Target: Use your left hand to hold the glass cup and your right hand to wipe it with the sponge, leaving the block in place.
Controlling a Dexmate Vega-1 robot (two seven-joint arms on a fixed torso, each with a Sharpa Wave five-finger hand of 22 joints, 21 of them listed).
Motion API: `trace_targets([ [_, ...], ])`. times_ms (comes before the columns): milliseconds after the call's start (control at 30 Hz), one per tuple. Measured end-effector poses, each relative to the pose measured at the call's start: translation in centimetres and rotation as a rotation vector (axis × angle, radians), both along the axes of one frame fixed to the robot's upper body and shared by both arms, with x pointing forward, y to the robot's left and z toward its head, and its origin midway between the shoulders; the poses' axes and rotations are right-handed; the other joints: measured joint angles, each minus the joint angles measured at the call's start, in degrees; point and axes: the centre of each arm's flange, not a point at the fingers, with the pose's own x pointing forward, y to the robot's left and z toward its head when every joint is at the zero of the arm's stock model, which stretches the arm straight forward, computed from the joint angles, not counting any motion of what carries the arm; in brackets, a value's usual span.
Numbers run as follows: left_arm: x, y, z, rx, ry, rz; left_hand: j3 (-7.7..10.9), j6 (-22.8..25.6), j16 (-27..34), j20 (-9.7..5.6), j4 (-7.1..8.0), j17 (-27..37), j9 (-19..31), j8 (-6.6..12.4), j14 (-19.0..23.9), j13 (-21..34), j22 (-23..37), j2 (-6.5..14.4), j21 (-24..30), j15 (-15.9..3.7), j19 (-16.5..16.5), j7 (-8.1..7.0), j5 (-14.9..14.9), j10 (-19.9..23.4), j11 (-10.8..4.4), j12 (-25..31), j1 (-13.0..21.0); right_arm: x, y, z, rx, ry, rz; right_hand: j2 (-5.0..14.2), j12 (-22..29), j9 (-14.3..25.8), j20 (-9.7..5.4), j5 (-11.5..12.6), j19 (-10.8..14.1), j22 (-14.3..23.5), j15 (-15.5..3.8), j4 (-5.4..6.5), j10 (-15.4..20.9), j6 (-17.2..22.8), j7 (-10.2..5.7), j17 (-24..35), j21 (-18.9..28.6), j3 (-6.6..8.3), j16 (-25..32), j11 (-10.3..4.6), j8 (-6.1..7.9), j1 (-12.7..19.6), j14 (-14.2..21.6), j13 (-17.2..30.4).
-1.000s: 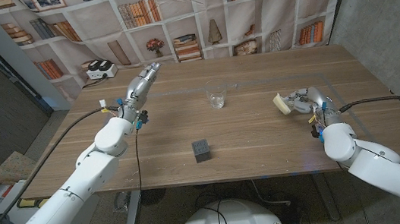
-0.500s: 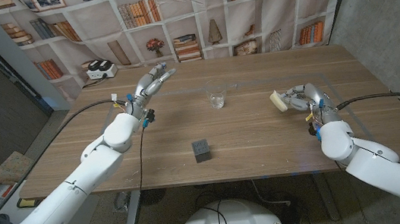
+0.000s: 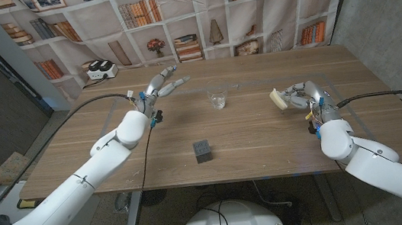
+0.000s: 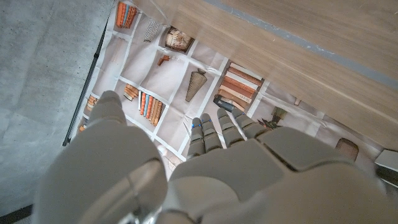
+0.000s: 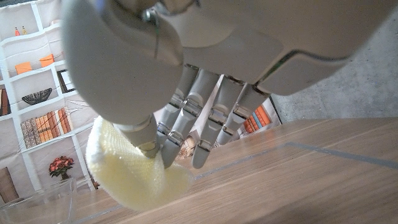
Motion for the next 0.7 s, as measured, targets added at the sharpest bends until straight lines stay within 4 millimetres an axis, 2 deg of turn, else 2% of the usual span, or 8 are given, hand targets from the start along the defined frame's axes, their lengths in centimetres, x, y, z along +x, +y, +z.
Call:
trace_targets([
  [500, 1.6, -3.1, -1.1, 0.165, -0.001, 0.075, -0.25, 0.31, -0.33, -0.19, -0.24, -0.01, 0.0, 0.0, -0.01, 0.0, -0.18, -0.17, -0.59, 0.0, -0.48, -0.31, 0.0, 0.0, 0.0, 0.0, 0.47, 0.1, 0.3, 0.6, -0.01, -0.006, 0.002, 0.3, -0.45, 0.02, 0.0, -0.19, 0.0, 0.0, 0.0, 0.24, -0.1, 0.0, 0.0, 0.0, 0.0, -0.24, 0.0, 0.1, -0.03, 0.62, 0.0, -0.4],
  [533, 1.6, -3.3, -1.2, 0.174, 0.0, 0.077, -0.25, 0.31, -0.33, -0.28, -0.24, -0.01, 0.0, 0.0, -0.01, 0.0, -0.18, -0.67, -0.59, 0.0, -0.77, -0.31, 0.0, -0.02, -0.01, 0.0, 0.97, 0.1, 0.3, 0.6, -0.01, -0.006, 0.002, 0.23, -0.45, 0.02, 0.0, -0.19, 0.0, 0.0, 0.0, 0.24, -0.1, 0.0, 0.0, -0.01, 0.0, -0.24, 0.0, 0.1, -0.03, 0.68, 0.0, -0.4],
  [700, 1.9, -4.2, -1.8, 0.221, 0.003, 0.089, -0.25, 0.29, -0.53, -0.29, -0.24, -0.01, 0.0, -0.28, -0.26, 0.0, -0.18, -0.15, -0.59, -0.2, -0.95, -0.33, 0.0, -0.23, -0.21, 0.0, 1.49, 0.4, 0.3, 0.7, -0.011, -0.003, 0.002, 0.3, -0.45, 0.02, 0.0, -0.2, 0.0, 0.0, 0.01, 0.24, -0.2, 0.0, 0.0, -0.01, 0.0, -0.25, -0.1, 0.2, -0.12, 0.76, 0.0, -0.41],
])
